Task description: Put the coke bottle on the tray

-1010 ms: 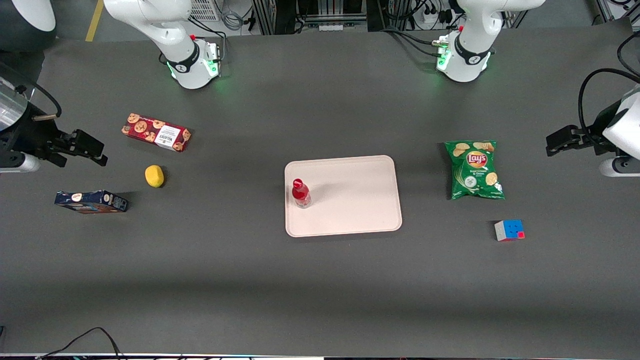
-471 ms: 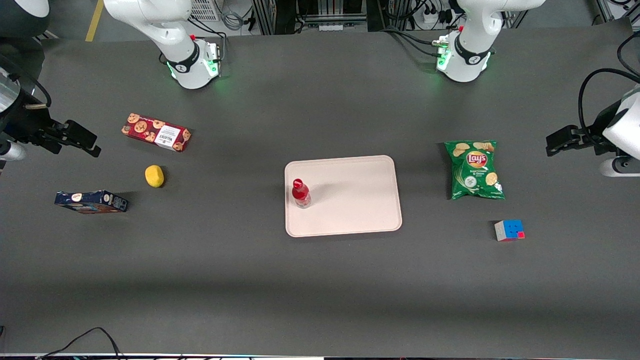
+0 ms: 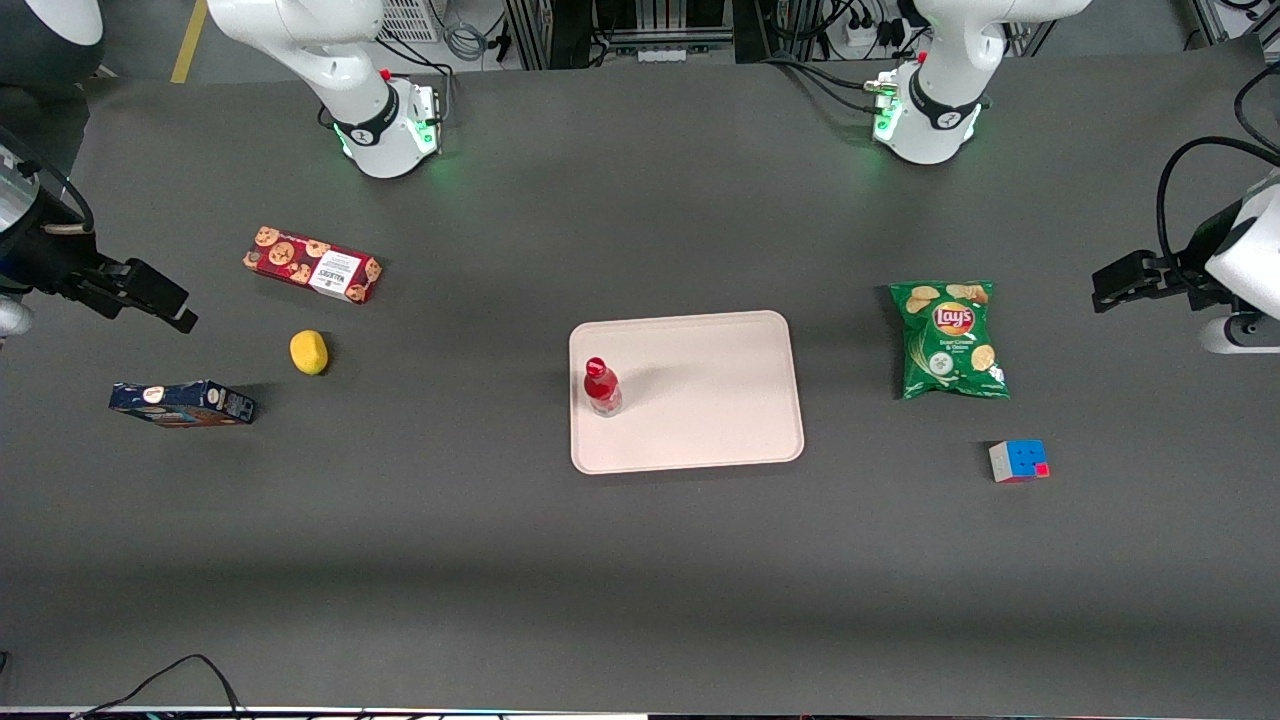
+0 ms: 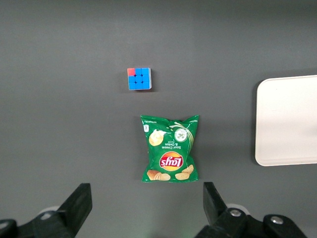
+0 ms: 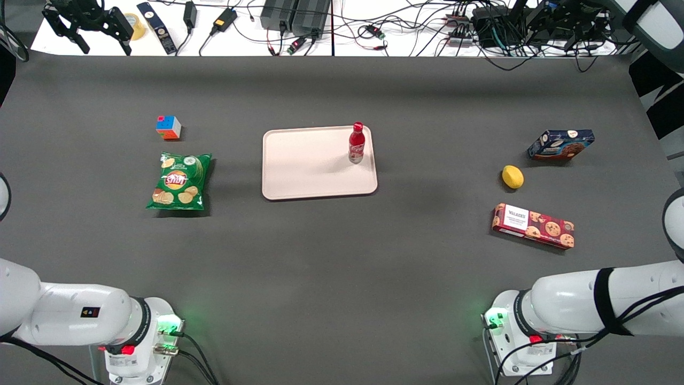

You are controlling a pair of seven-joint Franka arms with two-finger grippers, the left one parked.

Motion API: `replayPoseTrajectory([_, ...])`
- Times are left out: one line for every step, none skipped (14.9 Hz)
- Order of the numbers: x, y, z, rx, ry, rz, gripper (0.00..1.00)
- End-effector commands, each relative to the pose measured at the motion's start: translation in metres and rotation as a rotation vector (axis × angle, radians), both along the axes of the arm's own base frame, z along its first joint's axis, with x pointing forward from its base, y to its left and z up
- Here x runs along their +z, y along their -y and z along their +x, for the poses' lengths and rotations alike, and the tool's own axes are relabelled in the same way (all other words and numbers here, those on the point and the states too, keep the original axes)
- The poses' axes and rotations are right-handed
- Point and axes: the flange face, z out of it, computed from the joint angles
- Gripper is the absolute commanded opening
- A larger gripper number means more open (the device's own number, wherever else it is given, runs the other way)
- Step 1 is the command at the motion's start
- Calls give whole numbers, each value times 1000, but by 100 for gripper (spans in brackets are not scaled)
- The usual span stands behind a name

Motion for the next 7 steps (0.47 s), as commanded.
replayPoseTrajectory([1, -6, 2, 91, -15, -14, 100])
replayPoseTrajectory([0, -7, 2, 97, -23, -16, 100])
replayPoseTrajectory([0, -7, 0, 101, -29, -16, 100])
replayPoseTrajectory([-1, -11, -2, 108, -47, -17, 100])
replayPoseTrajectory([-1, -13, -4, 136, -61, -19, 100])
replayPoseTrajectory([-2, -12, -4, 153, -64, -20, 100])
replayPoseTrajectory([-3, -12, -4, 164, -68, -21, 100])
